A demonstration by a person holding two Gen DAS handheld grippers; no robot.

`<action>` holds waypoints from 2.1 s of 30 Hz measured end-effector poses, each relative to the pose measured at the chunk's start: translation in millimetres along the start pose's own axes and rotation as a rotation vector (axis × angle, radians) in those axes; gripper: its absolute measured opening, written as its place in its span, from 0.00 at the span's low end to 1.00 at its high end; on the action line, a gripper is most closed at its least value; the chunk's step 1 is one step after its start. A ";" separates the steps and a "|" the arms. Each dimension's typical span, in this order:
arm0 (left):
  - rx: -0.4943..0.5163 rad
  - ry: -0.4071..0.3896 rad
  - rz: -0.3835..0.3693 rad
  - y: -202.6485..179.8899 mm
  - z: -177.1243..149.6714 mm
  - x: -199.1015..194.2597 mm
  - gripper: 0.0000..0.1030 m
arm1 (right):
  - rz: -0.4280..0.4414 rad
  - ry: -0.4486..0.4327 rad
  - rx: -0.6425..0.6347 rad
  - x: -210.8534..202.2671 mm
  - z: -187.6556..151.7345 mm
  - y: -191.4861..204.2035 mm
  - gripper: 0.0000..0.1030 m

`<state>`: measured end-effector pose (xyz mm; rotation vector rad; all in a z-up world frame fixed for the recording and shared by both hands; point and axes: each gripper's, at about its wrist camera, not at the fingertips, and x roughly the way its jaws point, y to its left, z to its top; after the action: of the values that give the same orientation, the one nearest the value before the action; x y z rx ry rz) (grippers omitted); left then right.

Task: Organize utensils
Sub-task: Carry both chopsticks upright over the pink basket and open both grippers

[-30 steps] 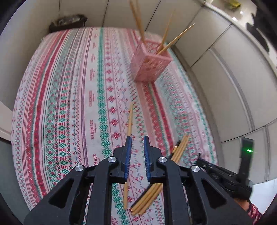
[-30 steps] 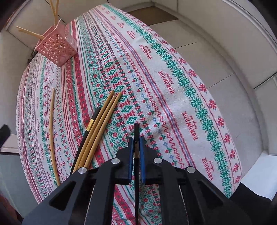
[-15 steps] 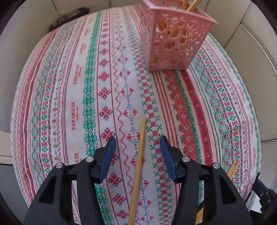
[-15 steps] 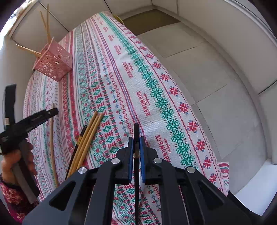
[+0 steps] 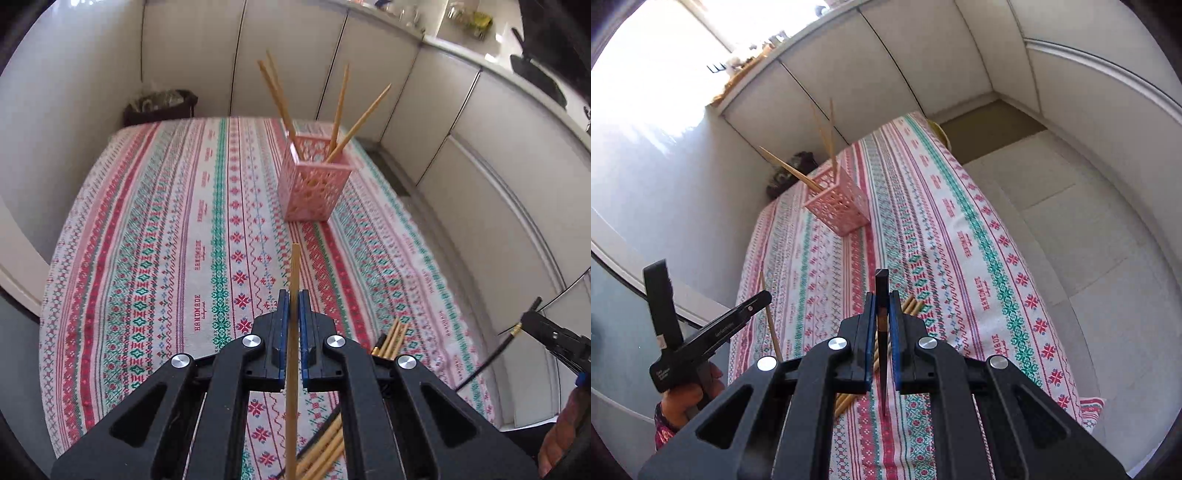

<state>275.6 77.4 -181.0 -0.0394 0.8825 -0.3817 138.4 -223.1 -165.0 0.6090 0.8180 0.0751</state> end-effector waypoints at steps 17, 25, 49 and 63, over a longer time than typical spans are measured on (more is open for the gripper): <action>0.061 -0.326 -0.039 -70.5 73.8 -114.0 0.04 | 0.066 -0.183 -0.061 -43.8 28.5 18.8 0.07; 0.079 -0.413 -0.011 -84.0 146.8 -99.5 0.04 | 0.076 -0.262 -0.069 -49.8 82.0 33.0 0.07; -0.051 -0.401 0.077 -21.9 167.0 -36.4 0.27 | 0.086 -0.353 -0.118 36.6 184.4 73.5 0.07; -0.129 -0.350 0.071 4.7 142.6 -46.1 0.30 | 0.049 -0.344 -0.163 107.7 190.0 100.1 0.11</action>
<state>359.0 80.1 -56.4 -0.1879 0.5596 -0.2406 363.1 -200.1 -83.2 0.4710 0.4584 0.0786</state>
